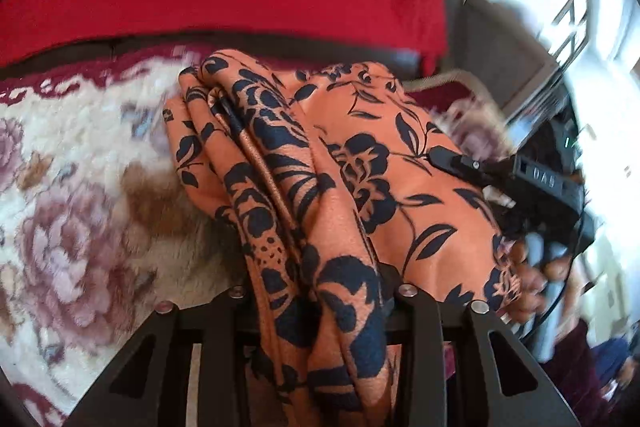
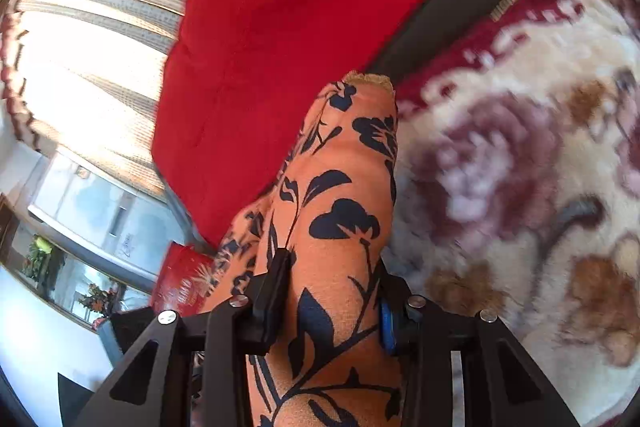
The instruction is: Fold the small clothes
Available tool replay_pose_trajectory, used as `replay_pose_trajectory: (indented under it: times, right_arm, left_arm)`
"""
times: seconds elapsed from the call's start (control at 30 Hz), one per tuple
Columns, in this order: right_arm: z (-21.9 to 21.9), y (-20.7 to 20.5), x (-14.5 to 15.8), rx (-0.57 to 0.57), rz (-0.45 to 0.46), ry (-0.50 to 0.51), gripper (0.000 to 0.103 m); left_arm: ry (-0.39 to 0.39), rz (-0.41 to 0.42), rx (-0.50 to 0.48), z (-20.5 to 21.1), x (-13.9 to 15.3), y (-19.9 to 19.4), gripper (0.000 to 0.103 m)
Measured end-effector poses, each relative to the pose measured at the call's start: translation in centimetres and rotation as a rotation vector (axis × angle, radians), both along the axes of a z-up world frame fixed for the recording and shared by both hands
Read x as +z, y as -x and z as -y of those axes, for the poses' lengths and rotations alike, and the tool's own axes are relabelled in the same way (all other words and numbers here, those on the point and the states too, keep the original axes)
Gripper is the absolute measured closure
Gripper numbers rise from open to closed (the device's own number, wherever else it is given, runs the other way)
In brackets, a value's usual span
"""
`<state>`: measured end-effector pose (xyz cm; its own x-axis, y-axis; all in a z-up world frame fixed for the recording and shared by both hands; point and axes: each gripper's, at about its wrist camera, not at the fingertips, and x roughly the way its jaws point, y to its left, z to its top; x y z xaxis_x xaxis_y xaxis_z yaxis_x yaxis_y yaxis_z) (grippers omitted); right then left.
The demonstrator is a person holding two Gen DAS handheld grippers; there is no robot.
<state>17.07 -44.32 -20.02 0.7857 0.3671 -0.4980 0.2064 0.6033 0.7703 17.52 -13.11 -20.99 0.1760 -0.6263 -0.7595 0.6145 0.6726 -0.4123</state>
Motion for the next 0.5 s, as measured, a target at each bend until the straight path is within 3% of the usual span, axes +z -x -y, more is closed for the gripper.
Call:
replay_pose_trajectory:
  times: [0.03,0.1,0.17,0.27,0.43,0.5]
  right_arm:
    - [0.1,-0.4,-1.1,0.01,-0.061,-0.011,0.063]
    - [0.4,-0.6,-3.0,0.01,-0.146,-0.033,0.057]
    - [0.8,-0.2,-2.7,0.004,-0.132,-0.056,0.052]
    - [1.4,0.9,-0.8,-0.059,-0.123,0.062,0.048]
    - [1.1,2.8,3.8,-0.118,0.062,0.178,0.049]
    - [0.3,3.1,5.0,-0.112,0.123,0.206,0.049]
  left_arm:
    - [-0.051,-0.019,0.0,0.0,-0.8,-0.1,0.056]
    - [-0.053,-0.065,0.012,-0.7,-1.3,-0.7,0.046]
    - [-0.02,-0.097,0.037,-2.2,-0.8,-1.6,0.043]
    - [0.05,-0.071,0.094,-4.9,0.8,-2.3,0.043]
    - [0.102,0.129,0.21,-7.4,3.7,-2.4,0.041]
    - [0.108,0.171,0.22,-7.2,4.2,-2.3,0.04]
